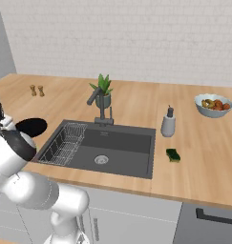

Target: Pick the pan and sponge and place them into the sink. Then turn on the water.

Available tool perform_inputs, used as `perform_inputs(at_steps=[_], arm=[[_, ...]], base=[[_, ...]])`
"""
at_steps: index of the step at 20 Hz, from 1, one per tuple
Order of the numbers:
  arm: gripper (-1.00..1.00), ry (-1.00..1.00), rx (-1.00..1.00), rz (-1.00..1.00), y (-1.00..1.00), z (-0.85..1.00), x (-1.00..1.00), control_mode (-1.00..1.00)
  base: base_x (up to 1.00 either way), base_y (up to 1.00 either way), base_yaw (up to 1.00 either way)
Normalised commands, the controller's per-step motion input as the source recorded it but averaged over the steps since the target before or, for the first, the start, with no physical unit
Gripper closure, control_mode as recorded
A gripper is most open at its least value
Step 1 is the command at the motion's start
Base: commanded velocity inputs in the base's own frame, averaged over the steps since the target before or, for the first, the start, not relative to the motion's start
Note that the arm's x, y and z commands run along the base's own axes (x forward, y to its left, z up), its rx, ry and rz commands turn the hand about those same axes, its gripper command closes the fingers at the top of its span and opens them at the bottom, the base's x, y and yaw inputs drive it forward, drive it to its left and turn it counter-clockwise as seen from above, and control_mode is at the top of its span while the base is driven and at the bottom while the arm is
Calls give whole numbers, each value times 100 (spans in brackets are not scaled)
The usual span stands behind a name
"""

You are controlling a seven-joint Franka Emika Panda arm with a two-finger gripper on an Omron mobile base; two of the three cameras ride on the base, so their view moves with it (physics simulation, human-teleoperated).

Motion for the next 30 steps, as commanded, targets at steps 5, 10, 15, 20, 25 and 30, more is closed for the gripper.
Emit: perform_inputs(at_steps=[5, 10, 15, 20, 25, 30], arm=[[-100, 0, 0, 0, 13, -20, 17, -100], [-100, -2, -2, 0, 22, -28, 45, -100], [-100, 0, -3, 0, 31, -25, 41, -100], [-100, 0, -6, 0, 32, -21, 38, -100], [-100, 0, -7, -1, 3, -23, 22, -100], [-100, 0, -7, -2, 2, -14, 13, -100]], base=[[0, 0, 0], [0, 0, 0], [0, 0, 0], [0, 0, 0], [0, 0, 0], [0, 0, 0]])
